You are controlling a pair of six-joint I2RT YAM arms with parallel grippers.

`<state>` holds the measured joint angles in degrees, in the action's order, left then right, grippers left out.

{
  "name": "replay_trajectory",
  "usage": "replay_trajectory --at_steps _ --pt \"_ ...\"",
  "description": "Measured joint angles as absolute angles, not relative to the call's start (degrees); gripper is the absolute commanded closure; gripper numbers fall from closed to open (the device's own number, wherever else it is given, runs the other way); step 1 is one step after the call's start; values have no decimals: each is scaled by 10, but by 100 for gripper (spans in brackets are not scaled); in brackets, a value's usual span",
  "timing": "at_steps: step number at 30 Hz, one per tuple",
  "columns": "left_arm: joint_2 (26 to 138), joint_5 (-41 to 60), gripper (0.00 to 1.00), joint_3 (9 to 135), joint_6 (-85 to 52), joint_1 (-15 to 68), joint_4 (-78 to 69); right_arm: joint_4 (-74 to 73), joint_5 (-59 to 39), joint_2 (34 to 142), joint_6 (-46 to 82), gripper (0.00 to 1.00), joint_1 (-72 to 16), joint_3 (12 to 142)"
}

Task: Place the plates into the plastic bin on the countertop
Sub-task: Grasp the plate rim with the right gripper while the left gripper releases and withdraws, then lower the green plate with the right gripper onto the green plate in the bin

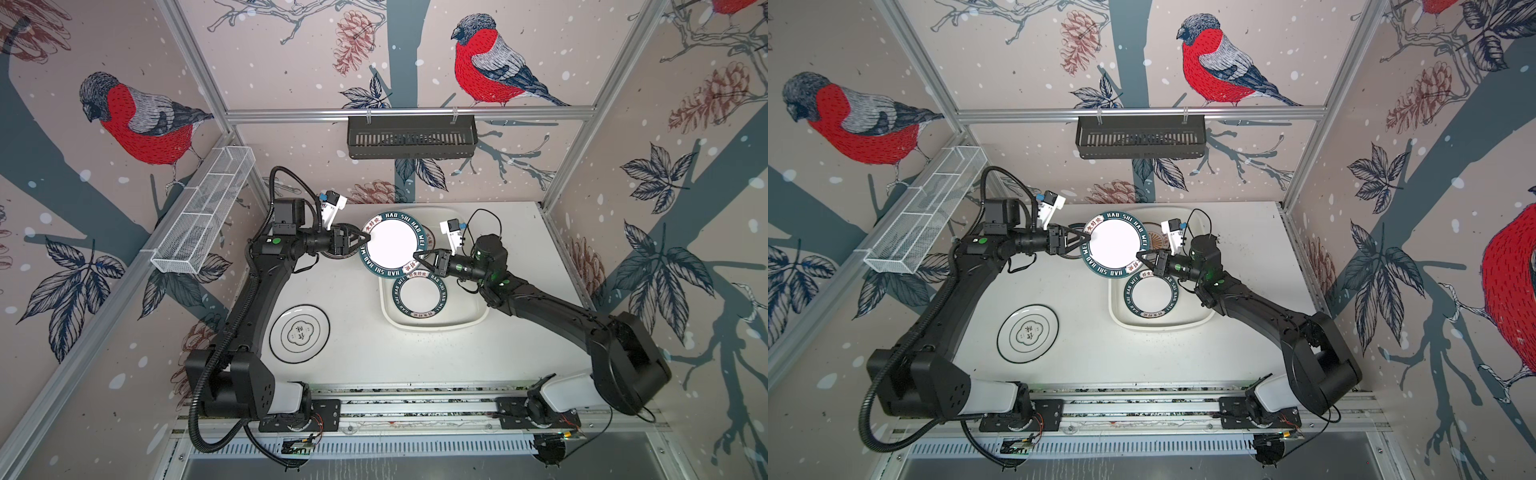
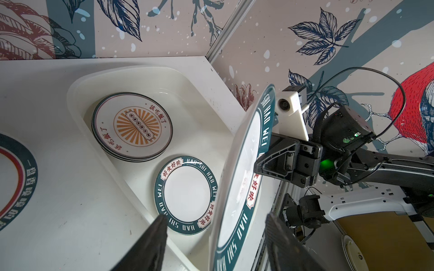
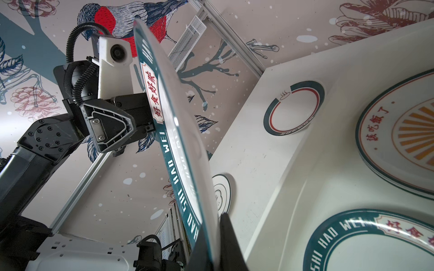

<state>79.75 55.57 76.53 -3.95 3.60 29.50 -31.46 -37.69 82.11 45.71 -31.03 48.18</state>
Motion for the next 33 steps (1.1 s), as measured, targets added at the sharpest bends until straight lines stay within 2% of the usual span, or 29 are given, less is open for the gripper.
replay_trajectory --at_steps 8,16,24,33 --pt "777 465 31 779 -16 36 312 -204 -385 783 400 93 -231 482" --pt "764 447 29 783 2 36 324 -44 -396 769 317 93 -171 489" --pt "762 448 30 775 9 36 324 48 -409 799 265 92 -152 490" --pt "762 449 30 769 11 36 324 82 -420 849 244 92 -152 503"
